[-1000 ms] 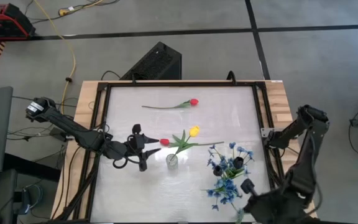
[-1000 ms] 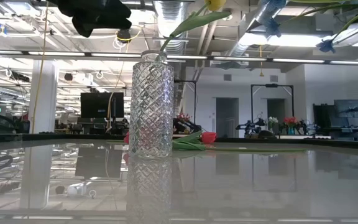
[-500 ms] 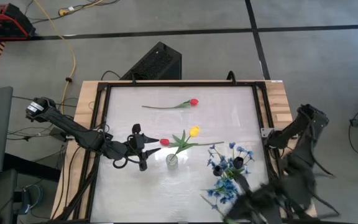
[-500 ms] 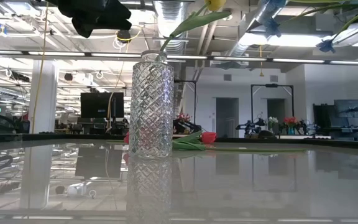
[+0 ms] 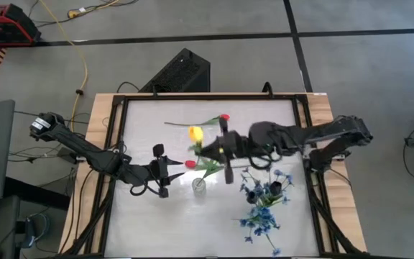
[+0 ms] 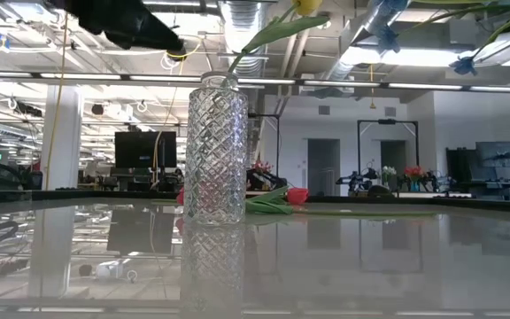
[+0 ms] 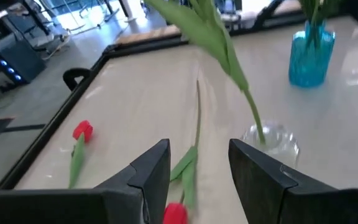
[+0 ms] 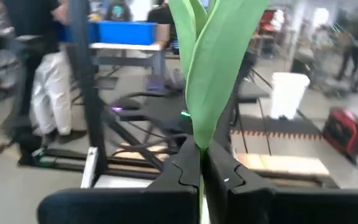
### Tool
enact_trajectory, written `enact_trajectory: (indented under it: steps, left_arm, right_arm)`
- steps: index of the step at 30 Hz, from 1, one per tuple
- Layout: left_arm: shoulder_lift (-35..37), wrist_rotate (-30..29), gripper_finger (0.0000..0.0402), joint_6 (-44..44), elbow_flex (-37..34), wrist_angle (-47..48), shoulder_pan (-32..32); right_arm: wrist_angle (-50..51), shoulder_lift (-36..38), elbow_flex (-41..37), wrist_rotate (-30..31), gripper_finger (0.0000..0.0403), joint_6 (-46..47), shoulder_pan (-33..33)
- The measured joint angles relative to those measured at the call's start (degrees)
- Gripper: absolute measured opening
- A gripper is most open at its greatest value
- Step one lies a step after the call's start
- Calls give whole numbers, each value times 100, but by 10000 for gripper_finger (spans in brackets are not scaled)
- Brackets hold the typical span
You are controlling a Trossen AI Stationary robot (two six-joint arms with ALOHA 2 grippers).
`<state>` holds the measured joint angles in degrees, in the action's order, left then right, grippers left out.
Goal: Sort flowers into vase by color
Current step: Put the yellow flower into the transparent vase
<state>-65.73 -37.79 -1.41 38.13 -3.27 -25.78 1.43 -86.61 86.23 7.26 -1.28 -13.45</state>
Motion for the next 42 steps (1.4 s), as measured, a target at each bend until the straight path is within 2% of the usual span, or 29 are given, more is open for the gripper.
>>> enact_trajectory:
  steps: [4,7,14,19,27,42]
  left_arm:
    - [0,43,153,35,0,322,-15]
    - [3,39,153,122,-171,178,-13]
    - [98,-125,153,400,-1321,-1628,68]
    - [175,-32,153,380,-1715,-2318,188]
    - [181,-16,153,422,-1751,-2369,223]
    - [181,-12,153,398,-1749,-2367,228]
  right_arm:
    - [-631,0,-525,-372,29,550,339]
    - [-1172,2,-915,-523,28,635,357]
    - [-1698,7,-1461,-470,29,835,254]
    - [-2003,0,-1842,-279,29,869,202]
    - [-2136,-3,-2196,-13,29,1046,117]
    - [-2101,-27,-2191,180,30,1090,30]
